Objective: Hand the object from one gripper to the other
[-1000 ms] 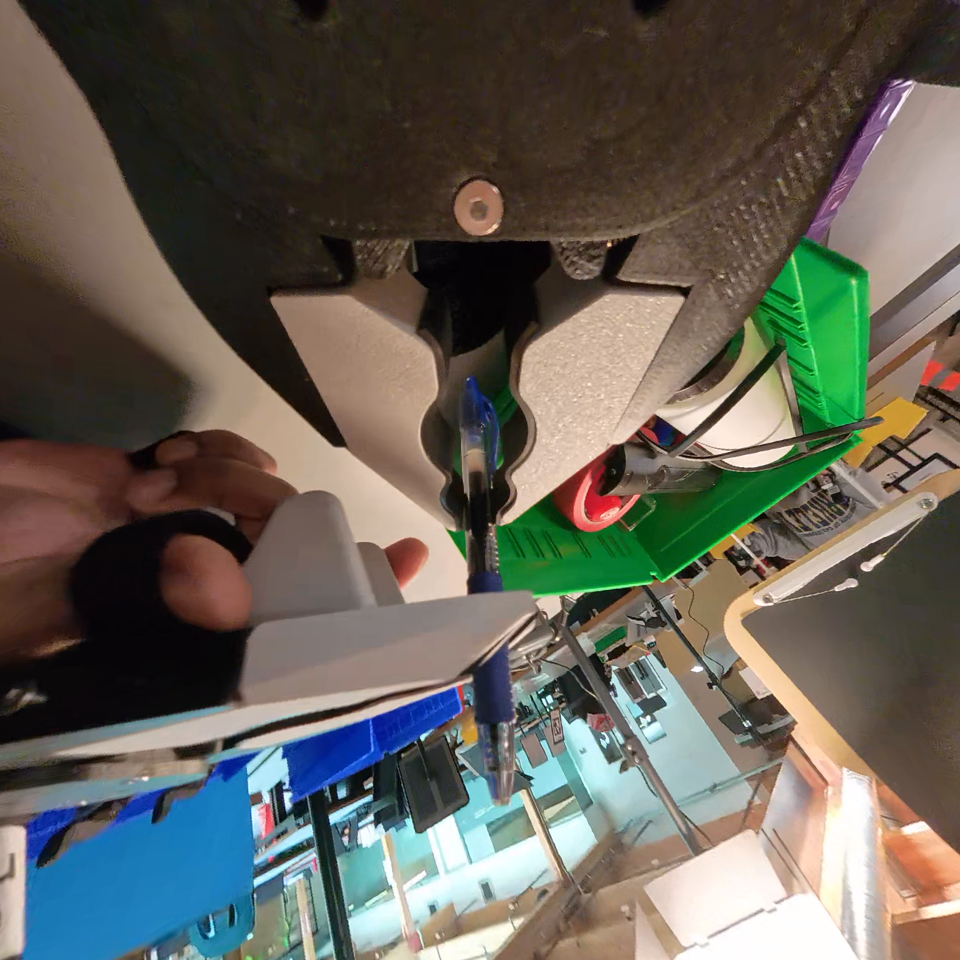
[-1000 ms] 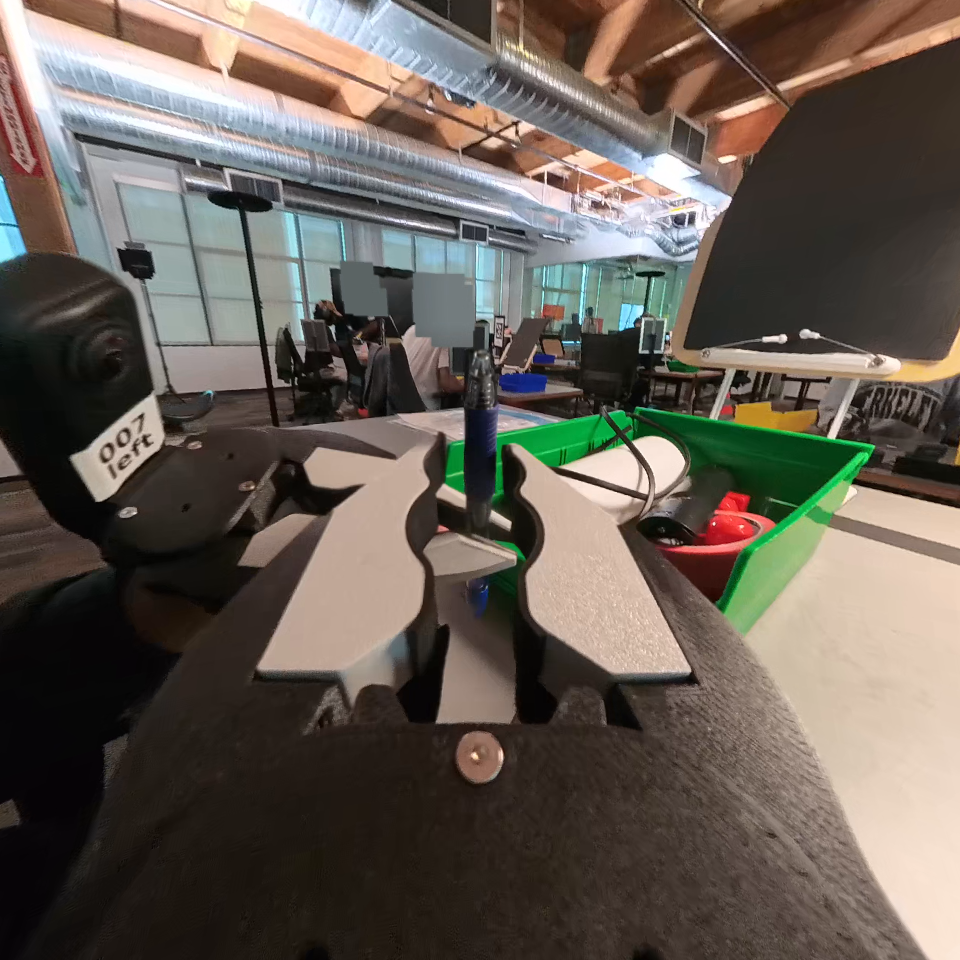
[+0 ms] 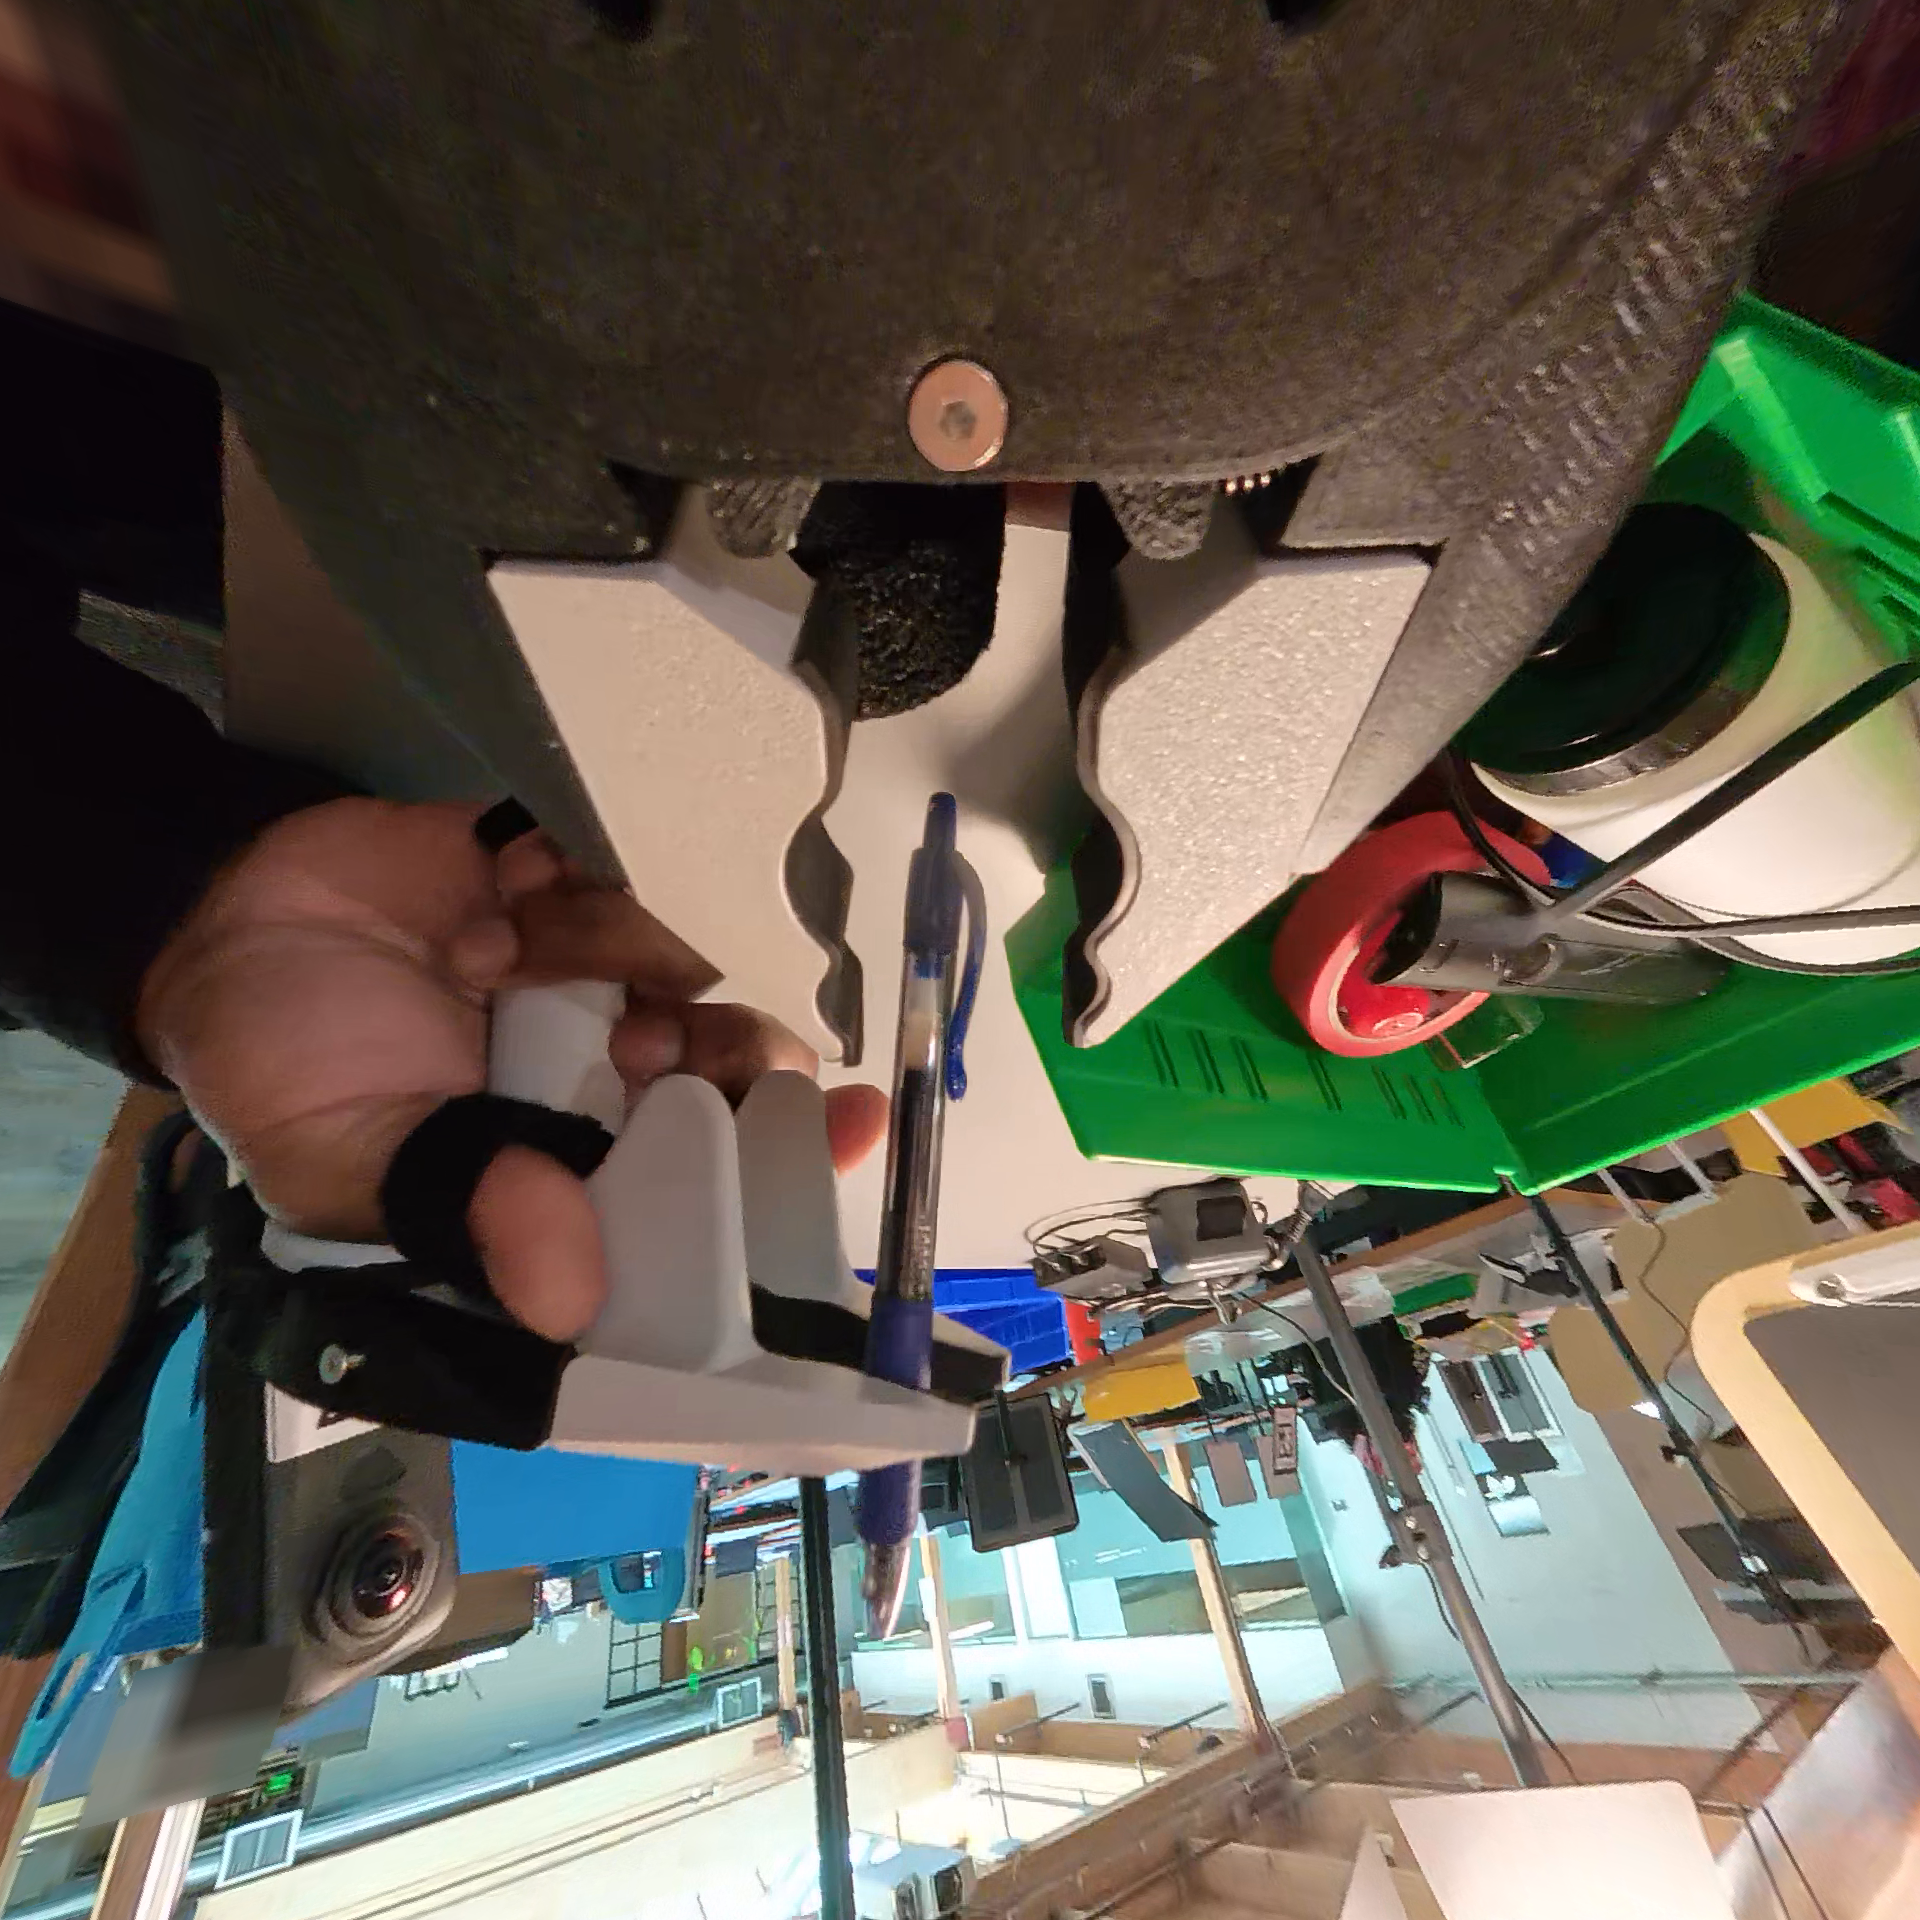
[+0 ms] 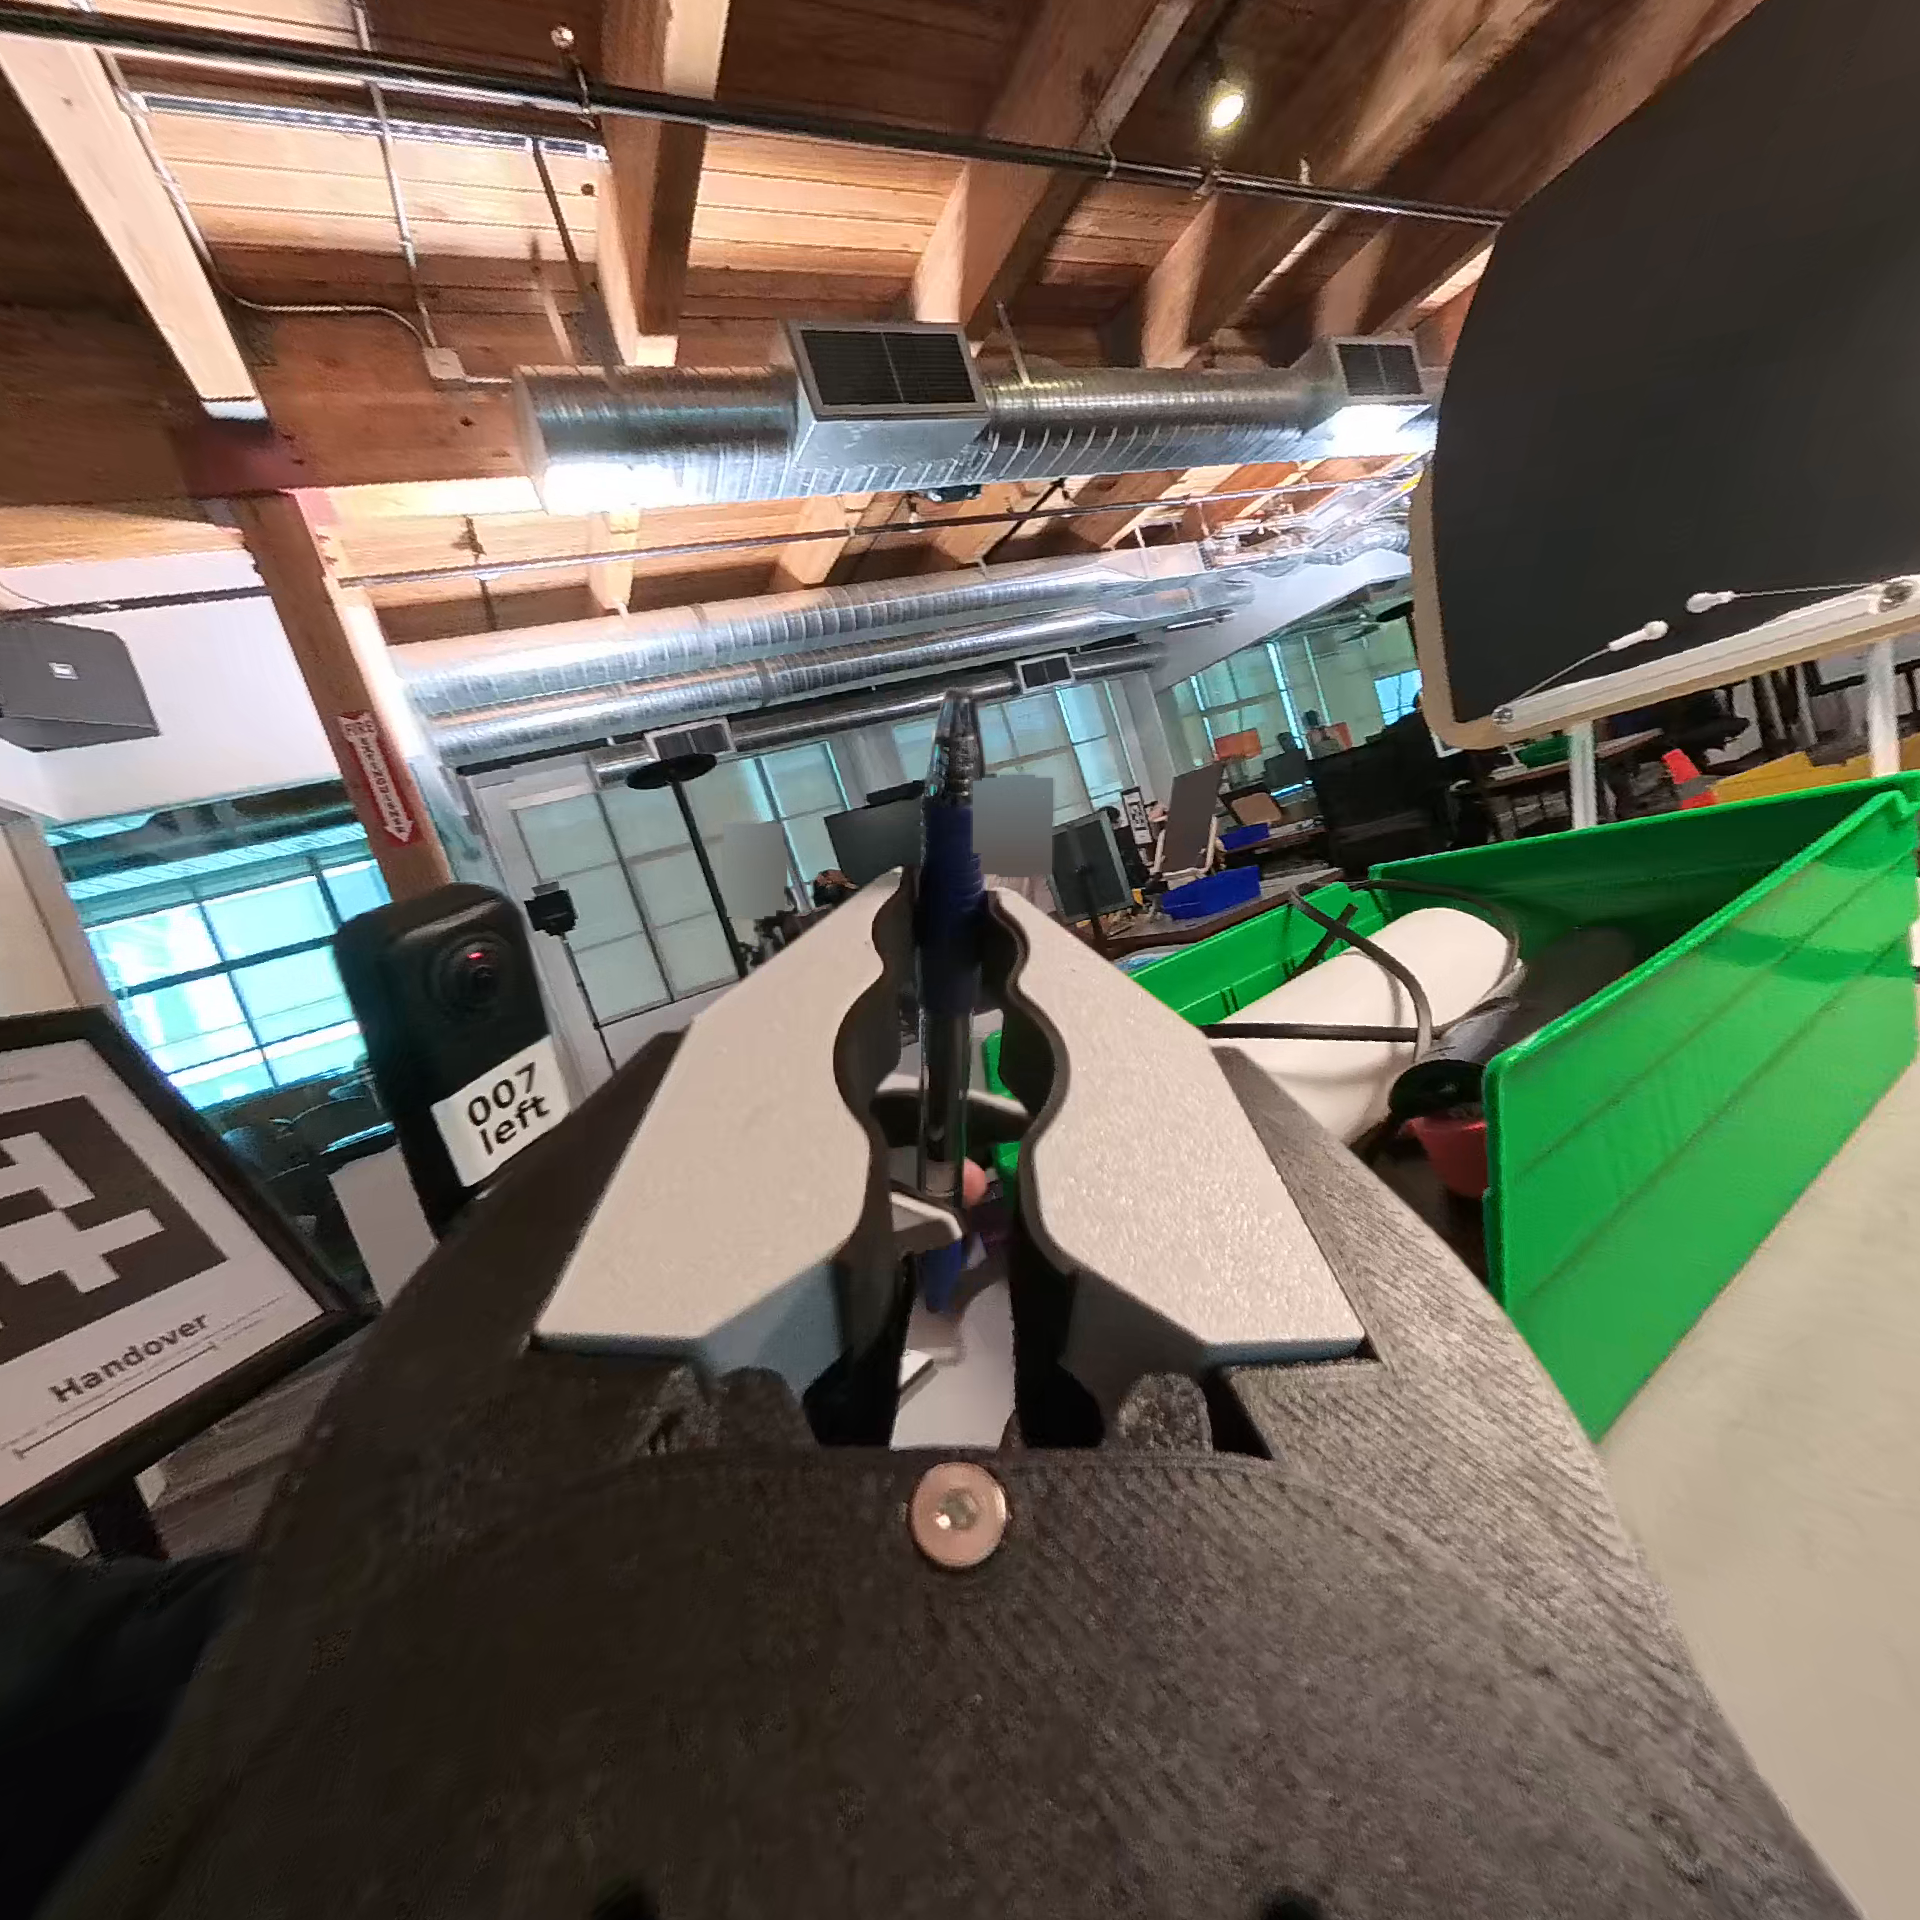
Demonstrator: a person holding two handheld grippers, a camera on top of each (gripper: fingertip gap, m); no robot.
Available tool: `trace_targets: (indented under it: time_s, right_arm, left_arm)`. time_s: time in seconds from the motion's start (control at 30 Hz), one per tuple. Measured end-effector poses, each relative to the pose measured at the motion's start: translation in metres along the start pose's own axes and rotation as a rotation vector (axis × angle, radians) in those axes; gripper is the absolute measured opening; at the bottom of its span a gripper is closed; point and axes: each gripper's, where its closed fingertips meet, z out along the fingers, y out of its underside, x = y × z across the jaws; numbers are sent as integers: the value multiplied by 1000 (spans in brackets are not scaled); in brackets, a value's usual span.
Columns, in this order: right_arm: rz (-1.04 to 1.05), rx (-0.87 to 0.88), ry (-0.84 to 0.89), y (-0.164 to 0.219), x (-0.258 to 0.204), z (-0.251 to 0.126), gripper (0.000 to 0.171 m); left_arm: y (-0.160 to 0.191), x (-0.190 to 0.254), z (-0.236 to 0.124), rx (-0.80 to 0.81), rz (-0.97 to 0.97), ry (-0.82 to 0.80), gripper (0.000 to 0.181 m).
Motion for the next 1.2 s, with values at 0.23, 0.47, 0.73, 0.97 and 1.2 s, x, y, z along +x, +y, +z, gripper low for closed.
trace_targets:
  time_s: [0.23, 0.47, 0.73, 0.97, 1.2]
  right_arm:
    - [-11, -7, -8, 2, -3, 2, 12]
    - [-36, -187, -8, 35, -4, 10, 19]
    - [-75, -137, 63, 24, 7, 6, 11]
    - [-24, -57, 7, 11, -1, 3, 10]
    - [42, -42, -107, 9, -17, 4, 11]
  left_arm:
    - [1, 8, -2, -5, -67, 85, 16]
    - [-13, -9, -9, 74, -91, 8, 15]
    - [-17, -14, -10, 107, -122, -17, 29]
    - [-15, -2, -8, 104, -351, 157, 35]
    - [-27, 7, -15, 170, -594, 354, 26]
